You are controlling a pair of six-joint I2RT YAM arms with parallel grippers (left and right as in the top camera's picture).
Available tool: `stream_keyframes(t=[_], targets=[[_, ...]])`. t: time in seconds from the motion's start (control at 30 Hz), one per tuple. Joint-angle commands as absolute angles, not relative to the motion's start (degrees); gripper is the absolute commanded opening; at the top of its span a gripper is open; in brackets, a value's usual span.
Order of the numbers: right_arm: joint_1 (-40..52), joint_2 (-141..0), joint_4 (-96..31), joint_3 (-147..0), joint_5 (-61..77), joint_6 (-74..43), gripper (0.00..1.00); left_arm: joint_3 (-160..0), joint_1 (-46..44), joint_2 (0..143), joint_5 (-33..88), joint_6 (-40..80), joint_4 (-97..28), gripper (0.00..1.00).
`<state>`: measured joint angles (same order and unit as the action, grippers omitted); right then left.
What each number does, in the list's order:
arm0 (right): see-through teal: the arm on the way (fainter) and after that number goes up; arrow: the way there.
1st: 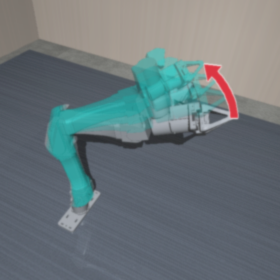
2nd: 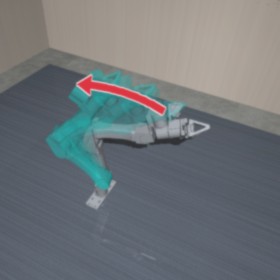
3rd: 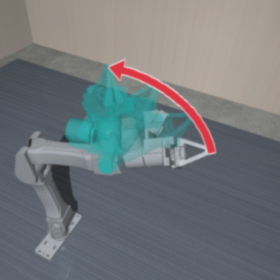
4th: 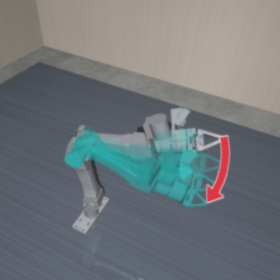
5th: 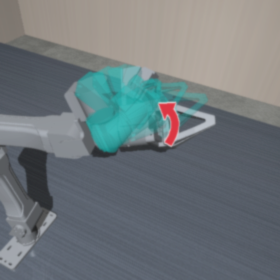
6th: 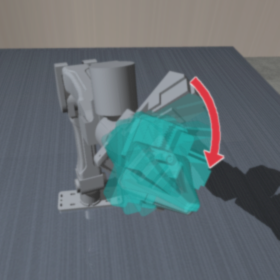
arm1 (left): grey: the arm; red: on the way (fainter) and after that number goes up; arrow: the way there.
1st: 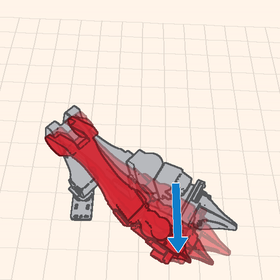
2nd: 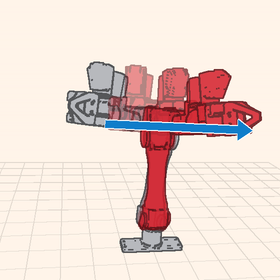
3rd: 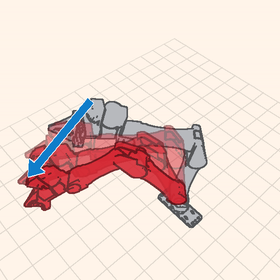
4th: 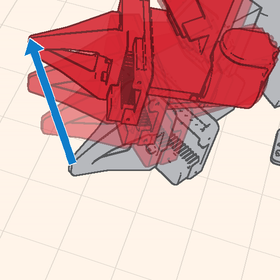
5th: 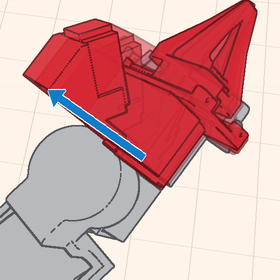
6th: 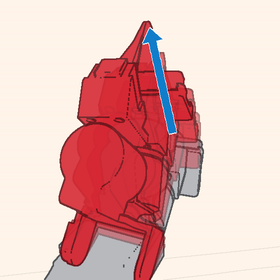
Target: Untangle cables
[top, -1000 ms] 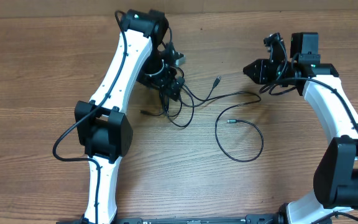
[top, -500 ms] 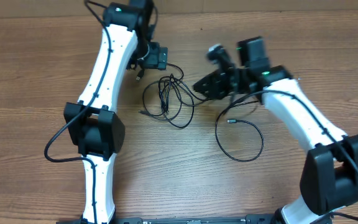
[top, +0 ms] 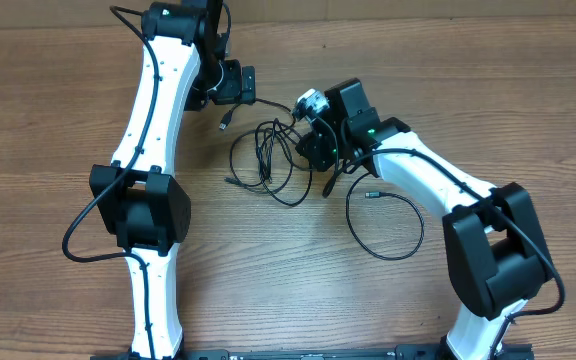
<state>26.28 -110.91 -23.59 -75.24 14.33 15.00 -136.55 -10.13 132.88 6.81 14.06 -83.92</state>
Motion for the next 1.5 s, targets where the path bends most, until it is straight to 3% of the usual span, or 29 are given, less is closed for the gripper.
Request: stream_keyframes(t=[0.0, 0.23, 0.37, 0.57, 0.77, 0.97, 1.13, 1.37, 1.47], targets=[[27.3, -110.5, -21.4, -76.7, 14.0, 14.8, 0.04, -137.9, -10.5, 132.9, 7.5, 15.0, -83.2, 1.0], [27.3, -106.1, -21.5, -80.6, 20.9, 10.1, 0.04, -137.9, -10.4, 132.9, 7.0, 15.0, -82.5, 0.99], [26.9, -105.6, -16.2, -81.2, 22.2, -1.1, 0.04, -137.9, -9.9, 132.9, 3.8, 15.3, -82.5, 1.0], [26.8, -105.7, -3.2, -81.2, 22.5, -9.1, 0.04, -137.9, -7.7, 132.9, 3.7, 15.7, -83.1, 1.0], [25.0, -104.4, -3.3, -81.4, 11.3, -10.7, 0.04, -137.9, -5.7, 132.9, 3.7, 15.7, -84.5, 0.99], [20.9, -95.2, -10.3, -81.4, 7.9, -10.7, 0.04, -137.9, -5.3, 132.9, 3.7, 15.7, -84.6, 1.0], [17.0, -85.7, -27.3, -81.4, 0.5, -10.7, 0.04, -137.9, -5.3, 132.9, 4.1, 15.7, -84.6, 1.0], [11.7, -84.7, -49.2, -81.4, -11.3, -13.2, 0.04, -137.9, -5.3, 132.9, 5.0, 15.7, -84.8, 1.0], [11.0, -86.6, -61.0, -81.1, -11.3, -21.2, 0.04, -137.9, -5.3, 132.9, 5.5, 15.7, -84.8, 1.0]])
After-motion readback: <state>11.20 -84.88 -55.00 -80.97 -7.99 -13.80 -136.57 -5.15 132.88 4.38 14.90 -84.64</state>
